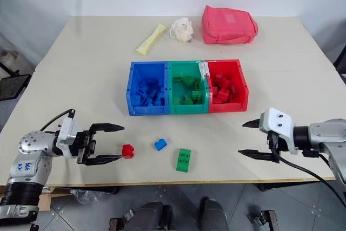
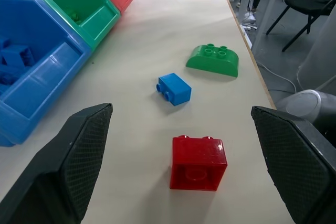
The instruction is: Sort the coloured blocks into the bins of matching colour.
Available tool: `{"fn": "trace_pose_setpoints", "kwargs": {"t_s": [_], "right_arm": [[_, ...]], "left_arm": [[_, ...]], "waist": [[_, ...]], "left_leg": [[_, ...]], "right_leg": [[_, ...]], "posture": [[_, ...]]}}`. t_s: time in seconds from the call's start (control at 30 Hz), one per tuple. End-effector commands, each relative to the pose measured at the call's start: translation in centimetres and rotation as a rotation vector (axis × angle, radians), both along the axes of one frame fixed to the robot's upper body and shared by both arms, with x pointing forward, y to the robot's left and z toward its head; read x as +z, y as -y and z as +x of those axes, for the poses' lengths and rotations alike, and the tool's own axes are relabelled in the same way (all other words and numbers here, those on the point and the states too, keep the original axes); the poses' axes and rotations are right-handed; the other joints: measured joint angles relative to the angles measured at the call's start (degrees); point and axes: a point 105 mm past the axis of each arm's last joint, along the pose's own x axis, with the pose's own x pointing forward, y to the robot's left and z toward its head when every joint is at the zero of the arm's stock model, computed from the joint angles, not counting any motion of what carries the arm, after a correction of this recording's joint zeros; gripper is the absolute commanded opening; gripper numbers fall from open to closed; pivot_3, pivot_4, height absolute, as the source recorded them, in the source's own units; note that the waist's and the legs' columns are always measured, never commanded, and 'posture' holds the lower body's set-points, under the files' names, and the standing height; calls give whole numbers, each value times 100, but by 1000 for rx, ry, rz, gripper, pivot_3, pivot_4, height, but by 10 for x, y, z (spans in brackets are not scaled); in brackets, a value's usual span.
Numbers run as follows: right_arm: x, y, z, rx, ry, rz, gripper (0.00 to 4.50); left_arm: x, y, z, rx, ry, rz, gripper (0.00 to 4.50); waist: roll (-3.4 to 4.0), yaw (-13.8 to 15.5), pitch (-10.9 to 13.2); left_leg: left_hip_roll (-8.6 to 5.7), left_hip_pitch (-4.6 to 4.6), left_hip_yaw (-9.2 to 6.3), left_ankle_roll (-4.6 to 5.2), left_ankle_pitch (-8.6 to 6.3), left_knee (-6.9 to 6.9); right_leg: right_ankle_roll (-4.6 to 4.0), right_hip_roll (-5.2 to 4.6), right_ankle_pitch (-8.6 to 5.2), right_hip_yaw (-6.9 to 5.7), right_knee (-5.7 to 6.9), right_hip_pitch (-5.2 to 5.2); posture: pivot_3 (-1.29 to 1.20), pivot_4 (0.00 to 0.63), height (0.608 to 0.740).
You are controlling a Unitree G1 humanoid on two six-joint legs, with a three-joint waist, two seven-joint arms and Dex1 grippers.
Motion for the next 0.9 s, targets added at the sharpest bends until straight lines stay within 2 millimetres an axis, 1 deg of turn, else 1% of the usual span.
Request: {"fn": "trace_pose_setpoints", "kwargs": {"t_s": [0.03,0.07,0.1,0.23,0.33,0.43,0.67,0.73,0.9], "right_arm": [[8,-10,-3,42,17,-1,4486],[8,-11,-4,44,15,0,4486],[6,-16,-6,54,4,5,4486],[-8,-62,-9,100,-27,77,4486],[-13,-74,-11,99,-31,93,4486],[-23,-97,-8,99,-49,124,4486],[-40,-129,-7,147,-77,130,4486],[-48,-138,-8,165,-88,125,4486],[-65,-145,-8,178,-98,98,4486]], "left_arm": [[10,0,-3,0,48,-26,4500],[11,1,-5,-1,50,-28,4500],[11,2,-6,0,50,-31,4500],[6,-1,-15,14,26,-41,4500],[6,0,-21,23,22,-45,4500],[5,2,-24,41,10,-61,4500],[1,12,-34,40,-12,-94,4500],[1,13,-35,44,-13,-99,4500],[2,16,-37,50,-12,-107,4500]], "waist": [[0,7,0],[0,8,0],[0,7,0],[-2,-31,-1],[1,-43,1],[-4,-31,-2],[-3,-17,-2],[-3,-18,-2],[-5,-17,-3]], "left_leg": [[0,0,-1,0,0,1],[0,0,-1,0,0,1],[0,-1,-1,0,0,1],[13,1,-3,-7,-4,0],[19,0,-2,-12,-7,0],[18,-1,-2,-12,-7,1],[18,-1,-3,-14,-8,1],[19,0,-2,-14,-8,0],[16,3,0,-14,-8,0]], "right_leg": [[0,0,0,0,0,0],[0,0,0,0,0,0],[0,-2,0,1,-1,1],[-3,-16,-1,2,-2,-1],[-9,-10,-5,2,2,-5],[-9,-10,-5,3,-1,-3],[-10,-7,-5,4,-1,-5],[-11,-2,-6,3,1,-6],[-11,7,-6,2,3,-4]], "posture": [[0,150,740],[0,150,740],[0,150,740],[0,150,740],[0,150,740],[0,150,740],[0,150,740],[0,150,740],[0,150,740]]}}
